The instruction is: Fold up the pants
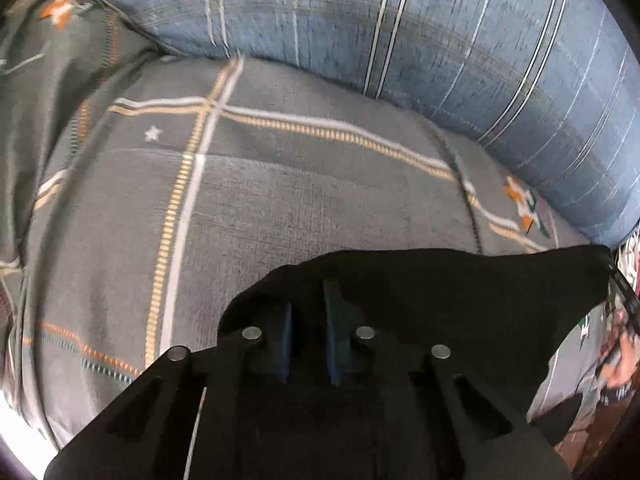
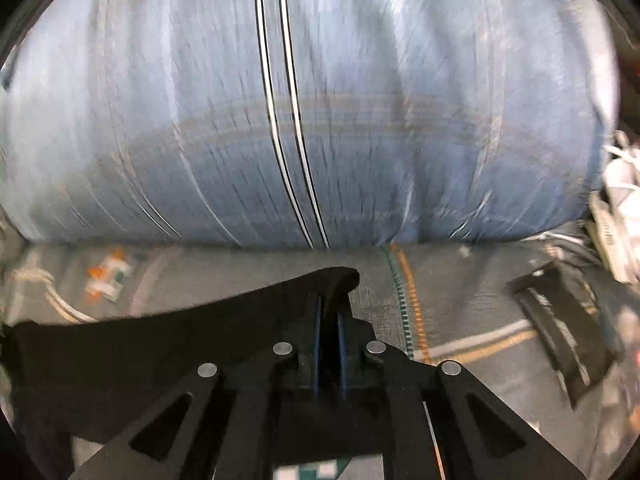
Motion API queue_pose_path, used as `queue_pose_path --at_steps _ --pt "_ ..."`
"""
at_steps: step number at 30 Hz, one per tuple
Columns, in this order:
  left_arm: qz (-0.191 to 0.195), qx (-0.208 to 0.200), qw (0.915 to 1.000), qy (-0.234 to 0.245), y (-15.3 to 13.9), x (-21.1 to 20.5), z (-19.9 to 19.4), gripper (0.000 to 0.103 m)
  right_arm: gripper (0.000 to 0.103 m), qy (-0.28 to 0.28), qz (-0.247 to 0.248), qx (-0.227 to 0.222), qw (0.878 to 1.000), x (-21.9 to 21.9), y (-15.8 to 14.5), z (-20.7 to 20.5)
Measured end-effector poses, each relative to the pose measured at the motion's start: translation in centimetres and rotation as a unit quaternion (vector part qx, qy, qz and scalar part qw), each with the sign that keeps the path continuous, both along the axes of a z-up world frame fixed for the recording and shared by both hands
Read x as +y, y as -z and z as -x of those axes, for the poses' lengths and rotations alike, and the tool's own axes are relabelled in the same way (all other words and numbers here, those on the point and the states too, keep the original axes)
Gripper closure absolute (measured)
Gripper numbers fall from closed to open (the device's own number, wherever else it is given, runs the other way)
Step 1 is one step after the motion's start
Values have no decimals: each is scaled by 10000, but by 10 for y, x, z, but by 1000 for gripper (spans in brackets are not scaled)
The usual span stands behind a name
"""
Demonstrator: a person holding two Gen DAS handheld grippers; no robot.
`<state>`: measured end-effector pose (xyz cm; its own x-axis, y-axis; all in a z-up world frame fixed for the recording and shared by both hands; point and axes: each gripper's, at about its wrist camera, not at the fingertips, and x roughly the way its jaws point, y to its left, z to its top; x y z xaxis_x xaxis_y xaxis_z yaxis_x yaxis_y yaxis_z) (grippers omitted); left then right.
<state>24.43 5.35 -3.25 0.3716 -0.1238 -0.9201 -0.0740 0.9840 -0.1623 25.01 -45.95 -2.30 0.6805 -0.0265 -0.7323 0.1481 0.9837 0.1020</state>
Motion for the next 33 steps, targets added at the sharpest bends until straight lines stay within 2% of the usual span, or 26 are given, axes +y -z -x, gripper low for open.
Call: queue_pose_path --at_steps 6,7,11,16,21,23,26,29,30,31,32,33 --pt "233 -937 9953 -31 -51 8 56 95 97 209 -122 -907 9956 5 -46 95" --pt "232 -1106 9936 -11 -59 10 72 95 97 260 -189 -1023 9942 3 -48 110" --pt "251 -1338 9907 -58 -69 33 112 98 97 500 -544 -1388 9876 -4 -43 180" --pt "564 -1183 9913 -125 -51 55 147 98 97 678 -672 -1312 9868 3 -11 248" --pt "729 -485 9957 -287 -5 74 165 98 97 762 -831 -906 9895 18 30 284" --pt "946 -243 9945 -368 7 84 169 98 95 881 -792 -688 9906 22 42 295" --pt "1318 -208 9899 -472 4 96 178 98 92 1092 -983 -610 9873 20 45 312" --pt "1531 -382 9864 -464 -15 98 176 98 91 1229 -1317 -740 9809 16 36 322" --pt "1564 -427 9857 -453 -21 95 172 97 88 1234 -1479 -813 9779 14 31 324" --pt "1638 -453 9846 -406 -30 89 163 92 85 1221 -1694 -892 9739 13 26 323" --pt "1678 -422 9841 -389 -31 84 158 87 73 1204 -1902 -945 9697 13 23 322" --pt "1734 -375 9834 -389 -34 80 150 69 60 1186 -2103 -982 9654 13 21 319"
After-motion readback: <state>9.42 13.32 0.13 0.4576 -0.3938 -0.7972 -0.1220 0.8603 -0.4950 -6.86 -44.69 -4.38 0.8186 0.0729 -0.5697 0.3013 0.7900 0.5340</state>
